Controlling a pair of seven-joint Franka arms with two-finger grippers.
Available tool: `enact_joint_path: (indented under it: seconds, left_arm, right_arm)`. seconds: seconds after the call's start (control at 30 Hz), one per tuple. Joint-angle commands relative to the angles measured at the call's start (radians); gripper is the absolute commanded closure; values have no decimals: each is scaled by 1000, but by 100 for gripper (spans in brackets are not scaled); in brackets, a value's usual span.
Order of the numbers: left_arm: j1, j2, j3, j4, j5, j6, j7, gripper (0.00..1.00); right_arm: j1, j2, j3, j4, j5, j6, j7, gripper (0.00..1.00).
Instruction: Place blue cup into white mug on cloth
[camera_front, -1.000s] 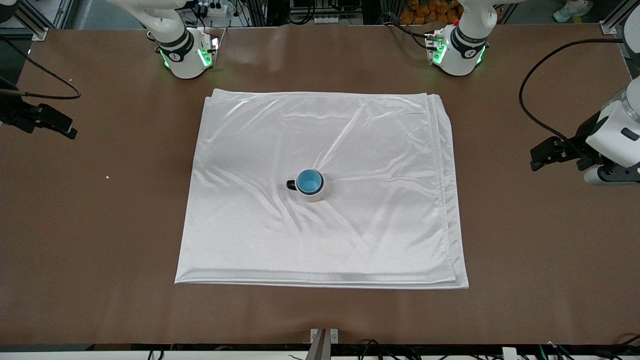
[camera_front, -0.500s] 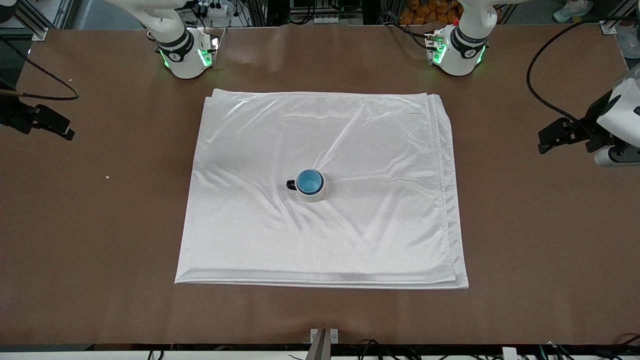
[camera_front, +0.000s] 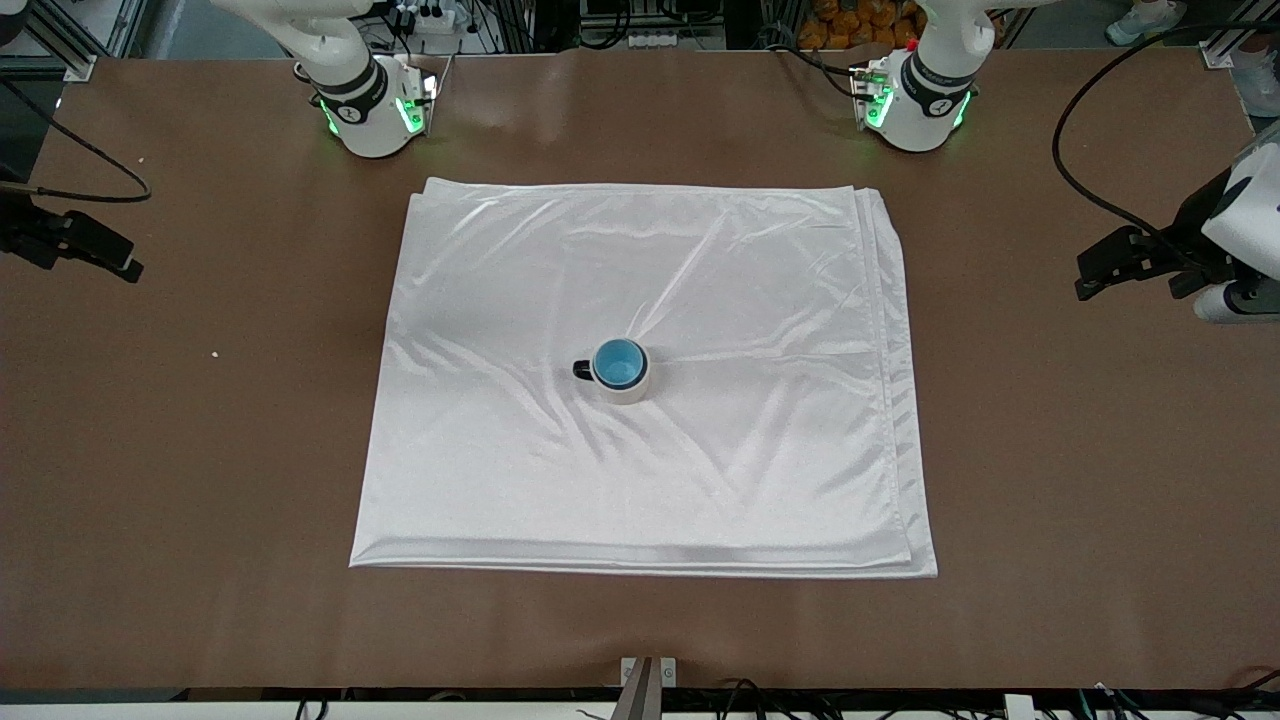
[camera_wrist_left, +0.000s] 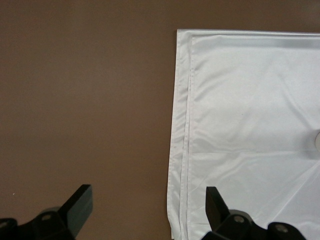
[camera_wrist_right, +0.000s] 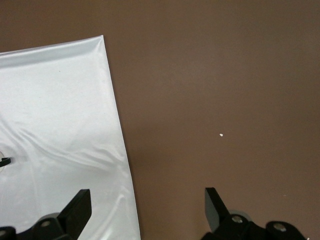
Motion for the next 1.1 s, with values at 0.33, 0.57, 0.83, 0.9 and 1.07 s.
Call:
enact_joint_path:
  seconds: [0.33, 0.57, 0.83, 0.9, 1.07]
  left_arm:
    - [-7, -21, 15, -18, -15, 2, 31, 0]
    - [-9, -14, 13, -20, -14, 16, 31, 0]
    - [-11, -14, 13, -20, -15, 21, 31, 0]
    - [-11, -14, 13, -20, -15, 21, 31, 0]
    - [-11, -14, 13, -18, -15, 22, 31, 0]
  right_arm:
    - [22, -30, -18, -35, -2, 13, 1, 0]
    - [22, -30, -17, -35, -2, 13, 1, 0]
    - [22, -30, -17, -36, -1, 13, 1, 0]
    - [22, -30, -17, -38, -1, 13, 1, 0]
    - [20, -32, -17, -39, -1, 13, 1, 0]
